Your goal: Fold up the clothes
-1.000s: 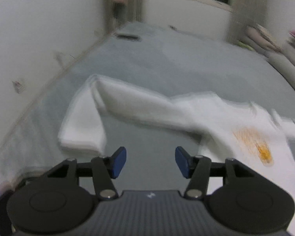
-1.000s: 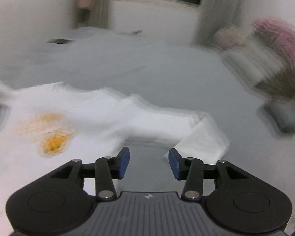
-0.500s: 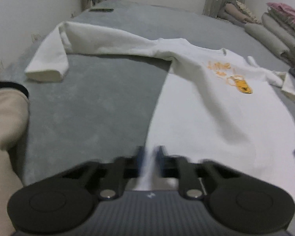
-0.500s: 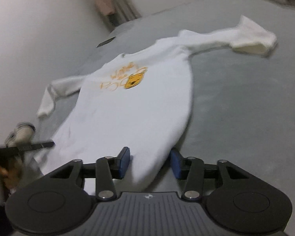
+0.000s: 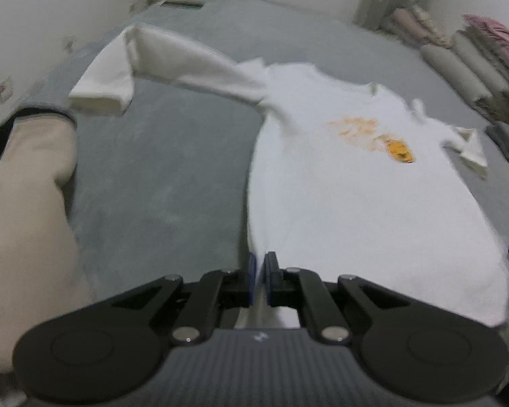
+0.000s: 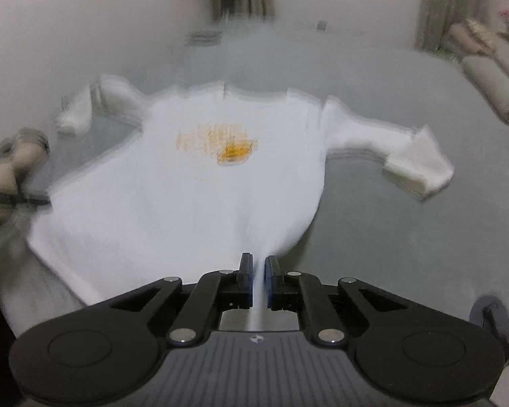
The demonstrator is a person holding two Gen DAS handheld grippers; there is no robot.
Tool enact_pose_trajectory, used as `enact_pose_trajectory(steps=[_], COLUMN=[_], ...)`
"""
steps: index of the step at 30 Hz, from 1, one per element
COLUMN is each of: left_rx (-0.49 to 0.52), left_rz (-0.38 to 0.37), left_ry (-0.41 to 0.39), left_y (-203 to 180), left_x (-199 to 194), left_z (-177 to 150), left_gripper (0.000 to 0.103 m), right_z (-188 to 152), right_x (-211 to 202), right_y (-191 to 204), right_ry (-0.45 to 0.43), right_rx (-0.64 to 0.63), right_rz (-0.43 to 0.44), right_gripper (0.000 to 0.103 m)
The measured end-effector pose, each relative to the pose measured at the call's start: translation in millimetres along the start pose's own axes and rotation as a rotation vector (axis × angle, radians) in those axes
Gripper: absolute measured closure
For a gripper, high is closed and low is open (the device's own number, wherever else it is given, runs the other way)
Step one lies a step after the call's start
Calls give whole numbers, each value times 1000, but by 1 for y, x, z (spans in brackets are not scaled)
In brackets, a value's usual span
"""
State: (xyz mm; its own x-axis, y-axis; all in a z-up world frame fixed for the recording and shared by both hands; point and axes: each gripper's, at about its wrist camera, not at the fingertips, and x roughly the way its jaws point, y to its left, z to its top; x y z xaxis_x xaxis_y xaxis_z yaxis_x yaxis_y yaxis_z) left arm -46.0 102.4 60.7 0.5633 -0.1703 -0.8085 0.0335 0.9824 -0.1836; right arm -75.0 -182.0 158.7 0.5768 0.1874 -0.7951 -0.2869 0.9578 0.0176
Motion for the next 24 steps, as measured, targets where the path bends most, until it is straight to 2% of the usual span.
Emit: enact_pose_trajectory(steps=[1,7,10,16,24], left_rx=[-6,6,12,34,35], left_rz=[2,30,35,49,106], left_ry=[4,-22,-21,-79,-109], left_y=[3,9,4,-8,-27], left_x=[1,0,5,9,43], left_z=[-1,5,10,38,83], left_gripper=[98,96,96,90,88], right_z=[-6,-32,-38,-21,16], right_x=[9,29,28,21,47], right_y=[-1,-23,-23,-30,-42], right_ry=[26,40,42,-43,-73], right_rx=[3,105,80,133,180], right_rz=[-2,63,62,-4,-13], right_gripper=[94,93,93,93,92])
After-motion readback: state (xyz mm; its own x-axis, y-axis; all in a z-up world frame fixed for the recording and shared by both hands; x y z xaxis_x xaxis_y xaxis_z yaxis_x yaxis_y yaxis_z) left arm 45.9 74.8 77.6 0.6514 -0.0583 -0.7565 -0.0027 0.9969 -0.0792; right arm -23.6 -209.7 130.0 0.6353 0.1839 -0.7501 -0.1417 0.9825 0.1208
